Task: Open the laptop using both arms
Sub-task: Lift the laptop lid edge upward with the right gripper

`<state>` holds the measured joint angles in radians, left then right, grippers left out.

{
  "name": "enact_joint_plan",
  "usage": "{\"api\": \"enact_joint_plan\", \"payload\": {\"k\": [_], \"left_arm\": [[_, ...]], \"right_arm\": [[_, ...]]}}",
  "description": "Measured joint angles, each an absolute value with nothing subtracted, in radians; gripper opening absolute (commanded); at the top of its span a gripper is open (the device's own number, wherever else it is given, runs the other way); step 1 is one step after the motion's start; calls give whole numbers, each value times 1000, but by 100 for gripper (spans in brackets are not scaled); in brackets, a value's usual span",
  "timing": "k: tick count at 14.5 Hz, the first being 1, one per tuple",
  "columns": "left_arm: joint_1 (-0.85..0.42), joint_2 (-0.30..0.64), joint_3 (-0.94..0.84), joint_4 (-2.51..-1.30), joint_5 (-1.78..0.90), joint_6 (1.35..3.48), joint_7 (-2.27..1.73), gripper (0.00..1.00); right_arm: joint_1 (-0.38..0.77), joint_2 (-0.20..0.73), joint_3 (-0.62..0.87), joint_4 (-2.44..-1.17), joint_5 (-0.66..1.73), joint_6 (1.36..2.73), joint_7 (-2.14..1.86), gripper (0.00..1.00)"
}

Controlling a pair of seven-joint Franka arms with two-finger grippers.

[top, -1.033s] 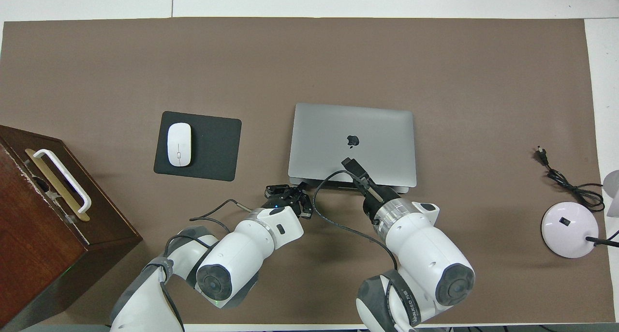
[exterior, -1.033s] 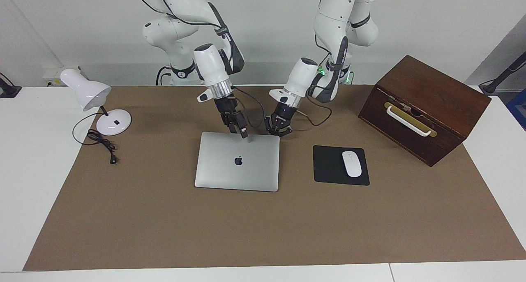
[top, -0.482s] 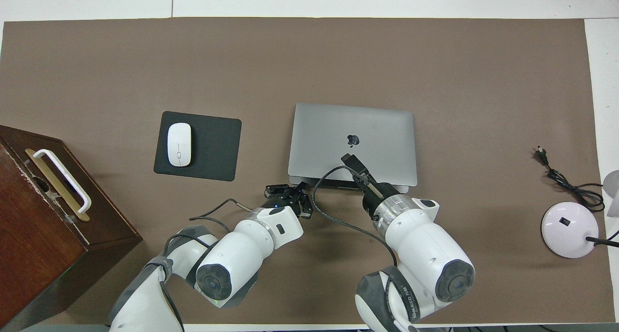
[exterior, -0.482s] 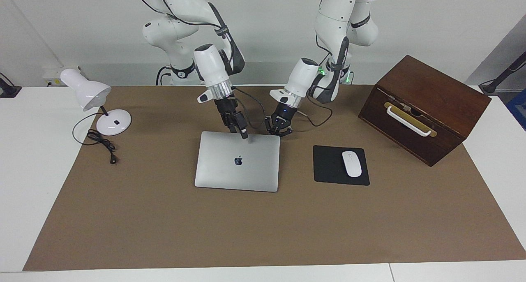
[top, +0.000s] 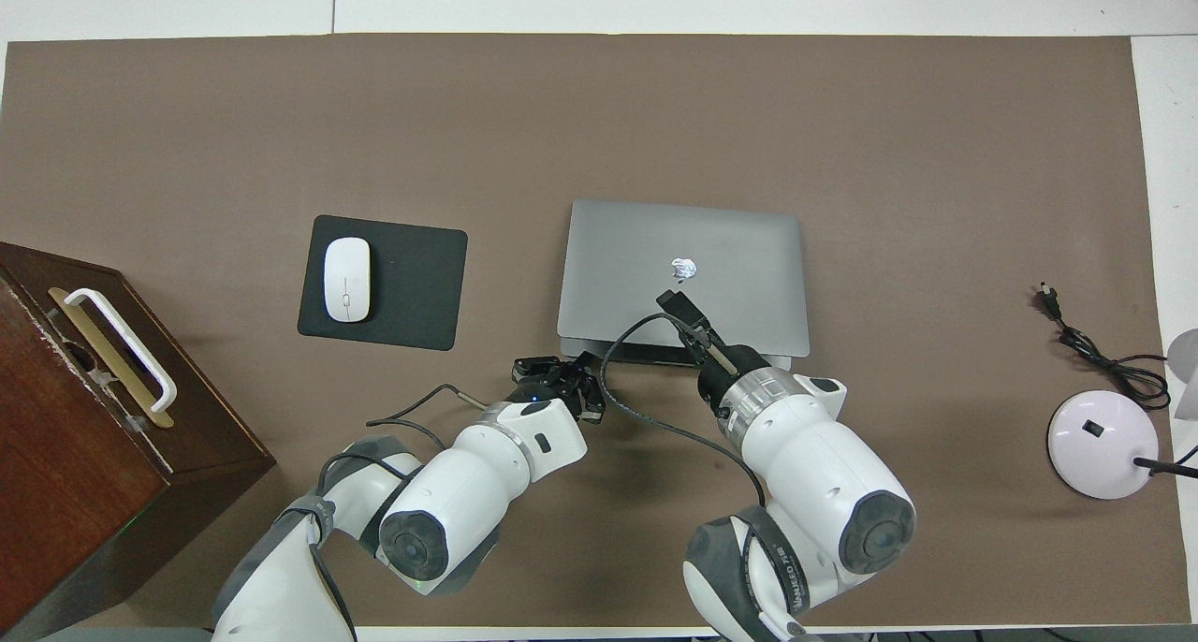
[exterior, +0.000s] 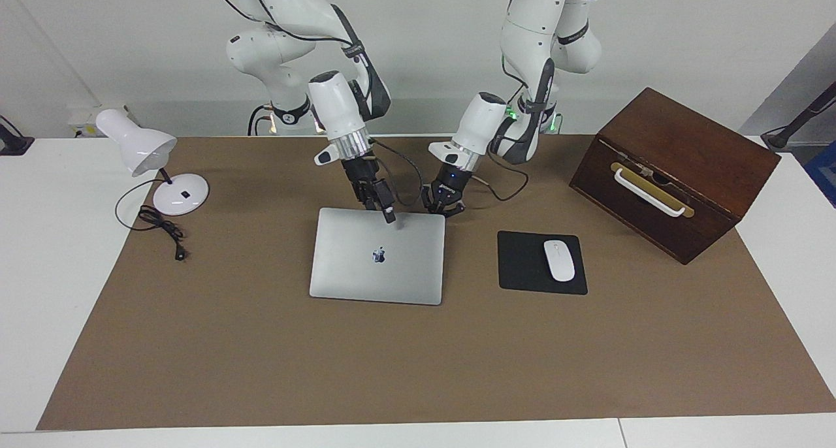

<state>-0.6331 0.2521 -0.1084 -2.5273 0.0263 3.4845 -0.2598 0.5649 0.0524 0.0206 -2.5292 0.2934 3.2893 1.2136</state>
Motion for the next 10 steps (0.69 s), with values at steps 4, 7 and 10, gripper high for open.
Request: {"api": "enact_joint_plan", "payload": {"k": [4, 7, 10], "left_arm": [[-633, 252, -108, -2527, 26, 3485, -260, 0], [-633, 252, -108, -2527, 26, 3485, -260, 0], [-633, 252, -108, -2527, 26, 3486, -260, 0]], "right_arm": [[555, 56, 20, -2485, 293, 3213, 1212, 100], [534, 64, 21, -2439, 293, 3141, 1180, 100], [519, 71, 20, -2400, 293, 3075, 1151, 100]]}}
